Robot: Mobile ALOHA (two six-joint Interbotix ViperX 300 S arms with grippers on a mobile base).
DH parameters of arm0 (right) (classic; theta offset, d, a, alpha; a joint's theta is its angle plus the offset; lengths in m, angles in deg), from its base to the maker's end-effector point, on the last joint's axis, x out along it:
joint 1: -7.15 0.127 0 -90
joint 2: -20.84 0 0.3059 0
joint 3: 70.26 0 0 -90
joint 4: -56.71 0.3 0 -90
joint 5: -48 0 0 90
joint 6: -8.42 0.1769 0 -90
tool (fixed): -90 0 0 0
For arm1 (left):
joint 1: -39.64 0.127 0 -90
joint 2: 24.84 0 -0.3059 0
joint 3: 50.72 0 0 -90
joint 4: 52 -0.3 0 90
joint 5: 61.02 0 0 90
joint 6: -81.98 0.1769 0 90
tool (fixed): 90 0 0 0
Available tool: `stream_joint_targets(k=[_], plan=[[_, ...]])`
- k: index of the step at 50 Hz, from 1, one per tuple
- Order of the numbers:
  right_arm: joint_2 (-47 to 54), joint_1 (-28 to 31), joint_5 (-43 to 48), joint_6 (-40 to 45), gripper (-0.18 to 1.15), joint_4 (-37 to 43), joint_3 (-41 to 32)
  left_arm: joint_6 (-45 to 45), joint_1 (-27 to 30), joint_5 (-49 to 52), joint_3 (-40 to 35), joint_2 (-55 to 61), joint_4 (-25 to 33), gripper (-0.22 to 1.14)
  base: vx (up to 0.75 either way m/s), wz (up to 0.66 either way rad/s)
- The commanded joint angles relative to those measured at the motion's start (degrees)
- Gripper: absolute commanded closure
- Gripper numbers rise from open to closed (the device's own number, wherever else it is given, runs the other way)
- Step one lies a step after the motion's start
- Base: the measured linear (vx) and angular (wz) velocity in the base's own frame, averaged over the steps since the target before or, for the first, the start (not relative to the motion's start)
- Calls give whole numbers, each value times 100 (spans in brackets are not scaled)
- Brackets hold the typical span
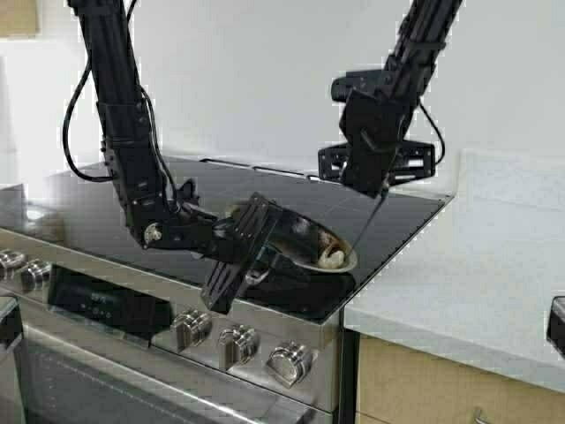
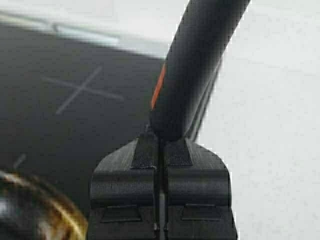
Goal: Add oil to the pan and cook the shrimp and serve it
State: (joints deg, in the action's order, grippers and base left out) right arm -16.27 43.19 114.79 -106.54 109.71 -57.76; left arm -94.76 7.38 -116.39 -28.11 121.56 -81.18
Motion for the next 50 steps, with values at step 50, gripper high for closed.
stream_joint_targets(k=[50], plan=[[905, 229, 114, 1942, 90, 167, -88, -281, -26, -79, -53, -211, -325, 88, 0, 0]])
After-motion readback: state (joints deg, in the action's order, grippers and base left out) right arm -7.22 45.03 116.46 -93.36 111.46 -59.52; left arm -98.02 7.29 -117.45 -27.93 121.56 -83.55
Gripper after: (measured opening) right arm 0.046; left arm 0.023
